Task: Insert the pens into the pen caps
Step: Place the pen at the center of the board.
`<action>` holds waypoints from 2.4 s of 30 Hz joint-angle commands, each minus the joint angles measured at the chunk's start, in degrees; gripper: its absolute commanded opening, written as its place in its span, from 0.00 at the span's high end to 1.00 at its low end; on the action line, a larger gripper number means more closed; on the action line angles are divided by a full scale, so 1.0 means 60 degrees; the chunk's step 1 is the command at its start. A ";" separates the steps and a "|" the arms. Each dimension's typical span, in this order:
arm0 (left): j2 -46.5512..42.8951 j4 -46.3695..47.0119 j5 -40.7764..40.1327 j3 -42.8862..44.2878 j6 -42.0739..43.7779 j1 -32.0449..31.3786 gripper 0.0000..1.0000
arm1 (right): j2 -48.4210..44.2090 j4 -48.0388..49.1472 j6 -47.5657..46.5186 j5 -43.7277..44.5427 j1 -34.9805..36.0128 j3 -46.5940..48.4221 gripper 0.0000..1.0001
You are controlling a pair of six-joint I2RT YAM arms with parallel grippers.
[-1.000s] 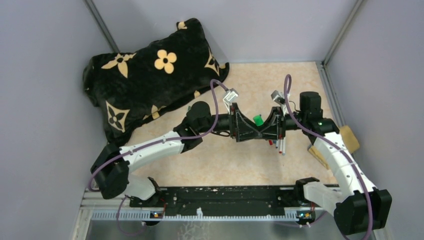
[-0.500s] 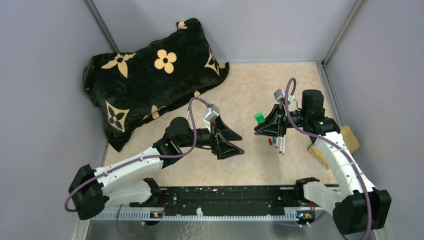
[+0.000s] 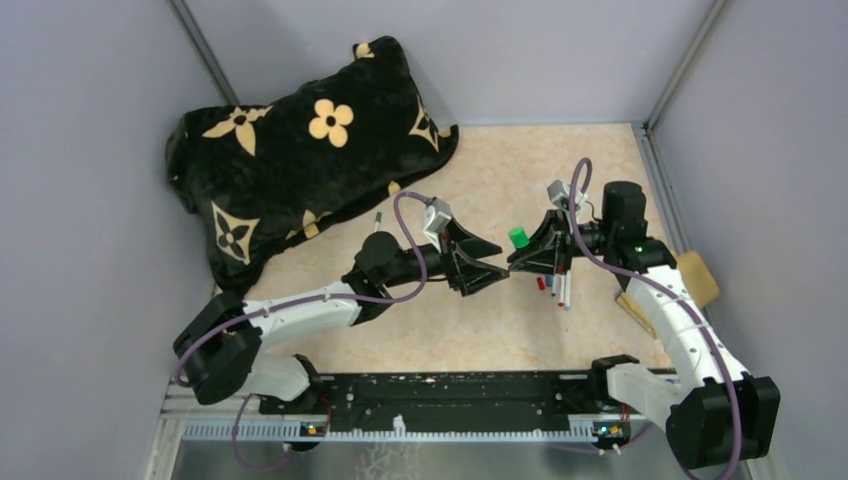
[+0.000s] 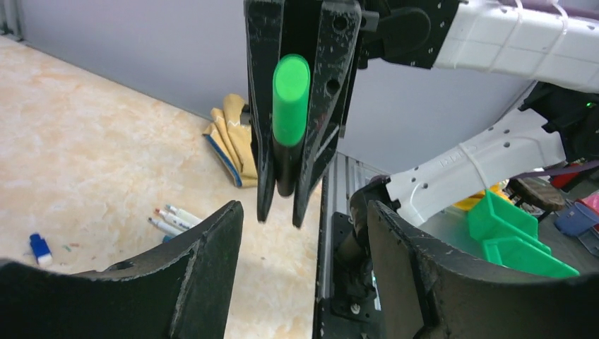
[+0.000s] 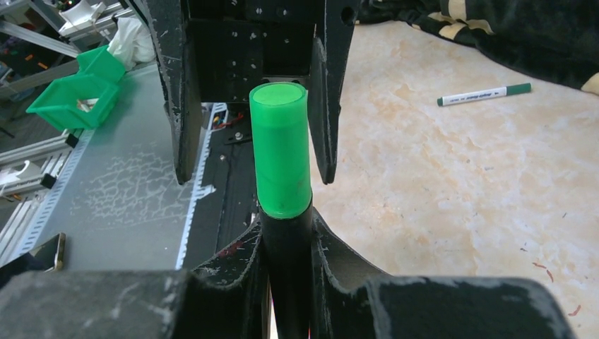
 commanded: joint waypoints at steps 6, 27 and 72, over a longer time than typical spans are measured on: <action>0.1334 0.2512 0.0455 0.1060 0.0016 -0.0074 0.39 | 0.0009 0.0928 0.0416 -0.0281 0.0059 -0.0135 1.00; 0.2032 0.1970 -0.0124 0.1829 0.1036 -0.0441 0.99 | 0.0039 0.1205 0.0707 -0.0360 0.0072 -0.0209 1.00; 0.6251 -1.3398 -0.4452 0.6726 0.3652 0.5601 0.72 | -0.0824 -0.0971 -0.2955 0.4231 -0.0586 -0.1146 0.16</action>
